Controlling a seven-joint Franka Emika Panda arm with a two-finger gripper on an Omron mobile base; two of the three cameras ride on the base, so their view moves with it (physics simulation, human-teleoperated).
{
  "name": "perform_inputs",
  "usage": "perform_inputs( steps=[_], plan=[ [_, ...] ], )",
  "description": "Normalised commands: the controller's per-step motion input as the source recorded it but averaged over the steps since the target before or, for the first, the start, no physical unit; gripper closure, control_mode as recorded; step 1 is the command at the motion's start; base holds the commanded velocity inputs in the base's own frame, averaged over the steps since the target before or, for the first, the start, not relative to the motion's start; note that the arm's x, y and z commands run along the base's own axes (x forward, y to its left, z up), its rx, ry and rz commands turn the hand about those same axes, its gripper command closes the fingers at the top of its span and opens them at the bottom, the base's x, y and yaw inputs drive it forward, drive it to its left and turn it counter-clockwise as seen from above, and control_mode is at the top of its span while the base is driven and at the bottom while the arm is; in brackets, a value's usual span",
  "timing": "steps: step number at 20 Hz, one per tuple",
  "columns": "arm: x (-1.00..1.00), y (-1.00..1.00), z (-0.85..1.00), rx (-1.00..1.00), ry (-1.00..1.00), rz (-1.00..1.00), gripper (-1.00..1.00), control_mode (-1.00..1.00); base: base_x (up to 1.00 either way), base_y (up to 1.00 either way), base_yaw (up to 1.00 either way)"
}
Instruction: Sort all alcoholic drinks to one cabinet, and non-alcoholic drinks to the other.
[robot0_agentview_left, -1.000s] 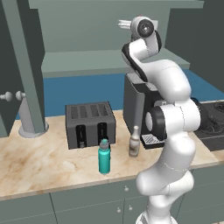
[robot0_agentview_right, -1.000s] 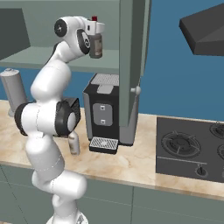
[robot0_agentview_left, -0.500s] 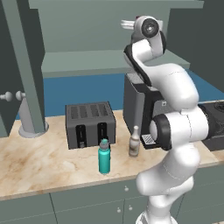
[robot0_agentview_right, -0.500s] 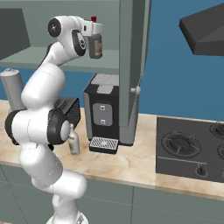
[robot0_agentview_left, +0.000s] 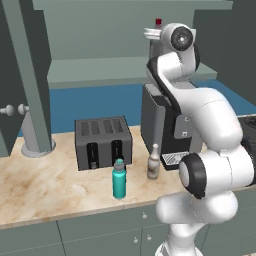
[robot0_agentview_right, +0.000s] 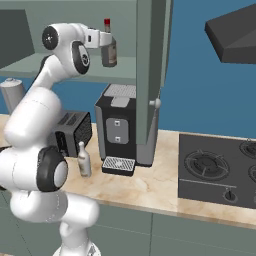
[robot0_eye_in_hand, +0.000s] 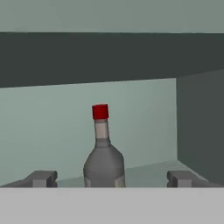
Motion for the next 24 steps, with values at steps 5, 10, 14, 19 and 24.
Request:
perform_inputs(
  steps=[5, 10, 14, 19, 24],
  plan=[
    [-0.77, 0.00, -0.12, 0.00, 0.08, 0.06, -1.00, -1.00, 0.00, 0.00, 0.00],
    [-0.75, 0.00, -0.15, 0.00, 0.09, 0.06, -1.00, -1.00, 0.00, 0.00, 0.00],
    [-0.80, 0.00, -0.18, 0.00, 0.08, 0.07, -1.00, -1.00, 0.00, 0.00, 0.00],
    [-0.79, 0.00, -0.22, 0.00, 0.09, 0.08, -1.00, -1.00, 0.00, 0.00, 0.00],
    [-0.55, 0.00, -0.25, -0.02, 0.21, 0.08, -1.00, -1.00, 0.00, 0.00, 0.00]
  ],
)
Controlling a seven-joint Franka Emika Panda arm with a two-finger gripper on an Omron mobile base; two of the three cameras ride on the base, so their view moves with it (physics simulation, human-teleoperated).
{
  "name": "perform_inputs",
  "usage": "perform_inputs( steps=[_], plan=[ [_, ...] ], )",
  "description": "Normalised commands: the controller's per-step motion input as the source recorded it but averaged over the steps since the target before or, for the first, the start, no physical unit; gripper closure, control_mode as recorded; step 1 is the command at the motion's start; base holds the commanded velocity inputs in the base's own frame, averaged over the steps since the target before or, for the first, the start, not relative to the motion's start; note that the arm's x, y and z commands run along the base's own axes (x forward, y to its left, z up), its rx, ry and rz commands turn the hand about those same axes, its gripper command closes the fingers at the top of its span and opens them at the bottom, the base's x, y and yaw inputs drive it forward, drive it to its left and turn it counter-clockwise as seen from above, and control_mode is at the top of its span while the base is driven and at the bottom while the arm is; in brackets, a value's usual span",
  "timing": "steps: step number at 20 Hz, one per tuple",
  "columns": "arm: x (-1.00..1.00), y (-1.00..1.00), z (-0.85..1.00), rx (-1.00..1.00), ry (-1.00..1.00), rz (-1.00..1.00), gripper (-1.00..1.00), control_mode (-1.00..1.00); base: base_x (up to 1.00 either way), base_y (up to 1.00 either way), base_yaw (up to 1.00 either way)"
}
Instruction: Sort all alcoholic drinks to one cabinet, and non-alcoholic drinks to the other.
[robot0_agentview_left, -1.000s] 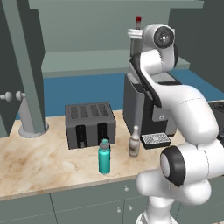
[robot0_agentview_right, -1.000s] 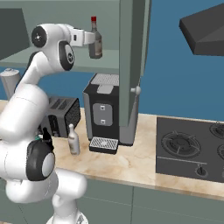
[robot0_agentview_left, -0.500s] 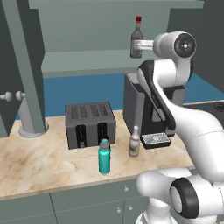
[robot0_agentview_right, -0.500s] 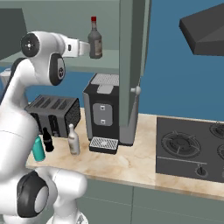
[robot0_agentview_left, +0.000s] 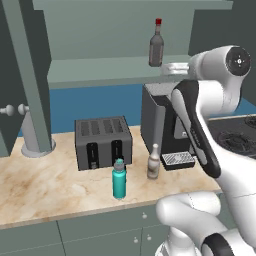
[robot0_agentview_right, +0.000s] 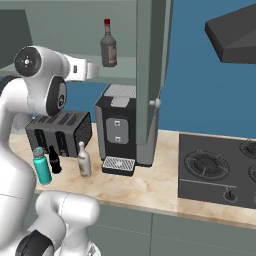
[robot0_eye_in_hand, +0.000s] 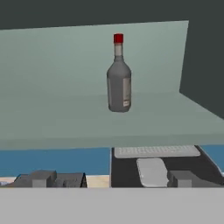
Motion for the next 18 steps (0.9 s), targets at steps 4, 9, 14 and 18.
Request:
perform_inputs(
  steps=[4, 9, 14, 18],
  plan=[
    [-0.45, 0.04, -0.30, -0.05, 0.27, 0.07, -1.00, -1.00, 0.00, 0.00, 0.00],
    [-0.44, 0.07, -0.38, -0.08, 0.27, 0.07, -1.00, -1.00, 0.00, 0.00, 0.00],
    [-0.37, 0.03, -0.46, -0.04, 0.18, 0.08, -1.00, -1.00, 0.00, 0.00, 0.00],
    [-0.38, 0.07, -0.57, -0.02, 0.11, 0.08, -1.00, -1.00, 0.00, 0.00, 0.00]
  ],
)
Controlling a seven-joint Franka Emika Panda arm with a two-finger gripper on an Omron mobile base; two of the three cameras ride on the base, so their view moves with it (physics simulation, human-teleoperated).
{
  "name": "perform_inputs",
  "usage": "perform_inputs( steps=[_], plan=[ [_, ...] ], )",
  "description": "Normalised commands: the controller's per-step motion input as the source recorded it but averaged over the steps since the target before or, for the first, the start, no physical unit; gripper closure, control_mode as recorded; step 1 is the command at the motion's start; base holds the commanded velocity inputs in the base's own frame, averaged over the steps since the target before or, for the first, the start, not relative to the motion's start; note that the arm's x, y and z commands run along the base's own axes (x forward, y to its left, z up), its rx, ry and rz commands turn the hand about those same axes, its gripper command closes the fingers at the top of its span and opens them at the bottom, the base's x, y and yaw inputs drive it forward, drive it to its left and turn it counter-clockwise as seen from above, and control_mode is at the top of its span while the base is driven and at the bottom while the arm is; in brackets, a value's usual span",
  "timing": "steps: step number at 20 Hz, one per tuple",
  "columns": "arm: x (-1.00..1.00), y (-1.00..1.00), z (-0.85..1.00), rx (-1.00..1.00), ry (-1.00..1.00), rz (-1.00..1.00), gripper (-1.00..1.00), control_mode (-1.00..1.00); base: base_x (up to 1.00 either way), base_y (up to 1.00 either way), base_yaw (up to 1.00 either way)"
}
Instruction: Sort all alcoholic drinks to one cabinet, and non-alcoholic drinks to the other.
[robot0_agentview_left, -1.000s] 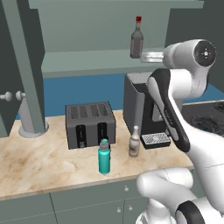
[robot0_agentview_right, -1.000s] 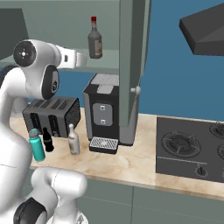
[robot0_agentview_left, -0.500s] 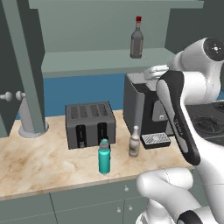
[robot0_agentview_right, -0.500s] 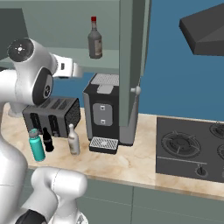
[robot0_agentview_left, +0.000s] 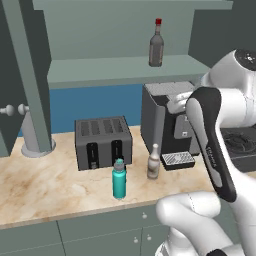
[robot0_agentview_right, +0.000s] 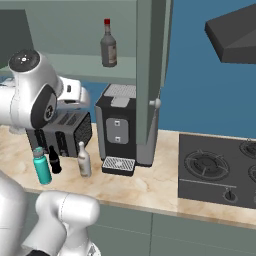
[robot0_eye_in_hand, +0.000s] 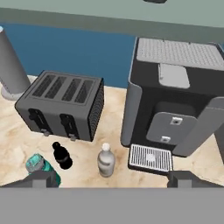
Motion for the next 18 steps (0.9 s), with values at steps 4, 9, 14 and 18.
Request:
perform_inputs(
  steps=[4, 9, 14, 18],
  plan=[
    [-0.31, 0.15, -0.63, -0.04, 0.06, 0.04, -1.00, -1.00, 0.00, 0.00, 0.00],
    [-0.12, 0.18, -0.59, -0.05, 0.06, 0.00, -1.00, -1.00, 0.00, 0.00, 0.00],
    [-0.08, 0.08, -0.44, -0.02, 0.07, 0.00, -1.00, -1.00, 0.00, 0.00, 0.00],
    [-0.02, 0.01, -0.32, 0.00, 0.02, 0.01, -1.00, -1.00, 0.00, 0.00, 0.00]
  ],
)
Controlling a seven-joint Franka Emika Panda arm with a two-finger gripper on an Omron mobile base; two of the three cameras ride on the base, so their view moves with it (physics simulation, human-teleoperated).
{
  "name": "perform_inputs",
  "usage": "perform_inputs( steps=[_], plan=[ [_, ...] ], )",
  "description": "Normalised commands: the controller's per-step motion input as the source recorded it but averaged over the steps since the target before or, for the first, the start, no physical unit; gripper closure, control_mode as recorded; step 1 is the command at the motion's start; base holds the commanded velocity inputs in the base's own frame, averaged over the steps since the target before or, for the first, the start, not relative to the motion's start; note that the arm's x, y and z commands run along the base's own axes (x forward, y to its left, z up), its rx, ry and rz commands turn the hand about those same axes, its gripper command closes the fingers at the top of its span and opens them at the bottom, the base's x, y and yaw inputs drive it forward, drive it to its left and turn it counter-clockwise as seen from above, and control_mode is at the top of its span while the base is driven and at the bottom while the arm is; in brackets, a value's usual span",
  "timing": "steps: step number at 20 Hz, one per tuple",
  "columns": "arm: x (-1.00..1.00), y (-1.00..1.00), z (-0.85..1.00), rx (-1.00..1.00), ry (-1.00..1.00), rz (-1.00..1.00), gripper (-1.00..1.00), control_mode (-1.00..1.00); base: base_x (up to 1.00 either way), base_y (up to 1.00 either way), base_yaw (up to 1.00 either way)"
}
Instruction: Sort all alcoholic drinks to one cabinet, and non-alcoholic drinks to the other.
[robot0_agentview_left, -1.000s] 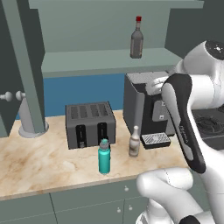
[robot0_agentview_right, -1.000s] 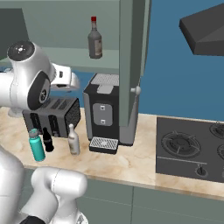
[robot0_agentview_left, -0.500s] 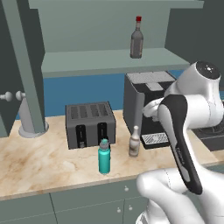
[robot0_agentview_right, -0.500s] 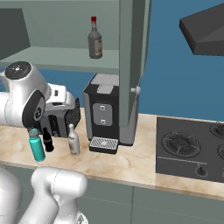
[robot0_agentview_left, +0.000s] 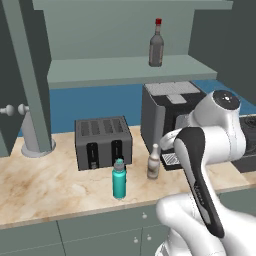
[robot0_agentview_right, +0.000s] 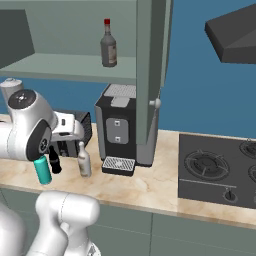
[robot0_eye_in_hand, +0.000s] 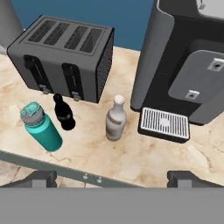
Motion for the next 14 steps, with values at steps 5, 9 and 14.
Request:
perform_inputs(
  steps=[5, 9, 14],
  plan=[
    [-0.01, 0.00, -0.27, 0.00, 0.00, 0.00, -1.00, -1.00, 0.00, 0.00, 0.00],
    [0.00, 0.00, -0.27, 0.00, 0.00, 0.00, -1.00, -1.00, 0.00, 0.00, 0.00],
    [0.00, 0.02, -0.25, 0.00, 0.00, 0.00, -1.00, -1.00, 0.00, 0.00, 0.00]
  ],
)
